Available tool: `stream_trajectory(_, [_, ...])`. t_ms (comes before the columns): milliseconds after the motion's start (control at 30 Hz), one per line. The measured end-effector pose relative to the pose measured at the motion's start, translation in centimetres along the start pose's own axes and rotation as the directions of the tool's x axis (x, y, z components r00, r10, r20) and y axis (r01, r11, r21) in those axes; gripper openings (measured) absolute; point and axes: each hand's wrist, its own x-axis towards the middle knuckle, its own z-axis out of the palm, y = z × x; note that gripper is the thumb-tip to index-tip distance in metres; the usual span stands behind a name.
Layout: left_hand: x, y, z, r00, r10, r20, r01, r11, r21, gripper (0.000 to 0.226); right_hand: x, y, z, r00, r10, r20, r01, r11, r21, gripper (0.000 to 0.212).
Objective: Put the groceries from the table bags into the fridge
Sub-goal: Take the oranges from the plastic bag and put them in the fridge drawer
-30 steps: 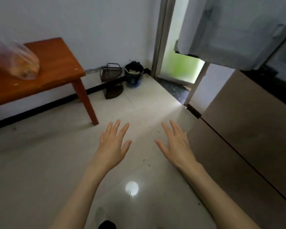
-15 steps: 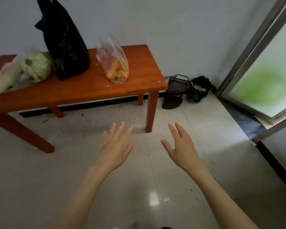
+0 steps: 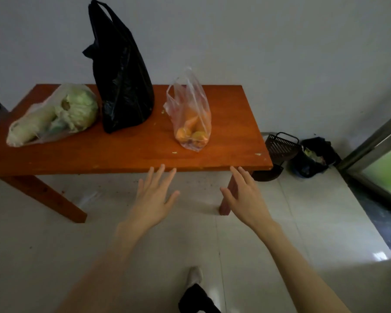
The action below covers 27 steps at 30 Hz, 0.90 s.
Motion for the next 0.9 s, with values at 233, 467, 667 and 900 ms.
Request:
stream_trajectory(233, [9.9,-0.2,-4.0,0.997,-0.028,-0.078,0.026,0.999,-0.028,0.059,12.3,-2.3,-1.8,0.996,-0.079,-0.035,0.081,0.994,0.068,0.059])
stream_trajectory(467, [17.8,-1.5,-6.8,0.978,-0.05,-0.2,0.003,0.973,-0.23,0.064,20.4,-3.7,-1.5,0.98,-0.176,-0.094,0.191,0.963,0.19,0.047])
stream_trajectory(667, [27.2,-2.4,-8.8,0.981,0.02,-0.191,-0.088,0.931,-0.355,0.071,28.7,-7.0,-2.4,0.954,-0.206,-0.215,0.271,0.902,0.337,0.036])
stream_trajectory(900, [31.4,-4.5,-5.5,0.845,0.448,0.293,-0.345,0.874,-0.343,0.041,36.4,-7.9,0.9,0.986,-0.09,0.14,0.011,0.876,0.482,0.028])
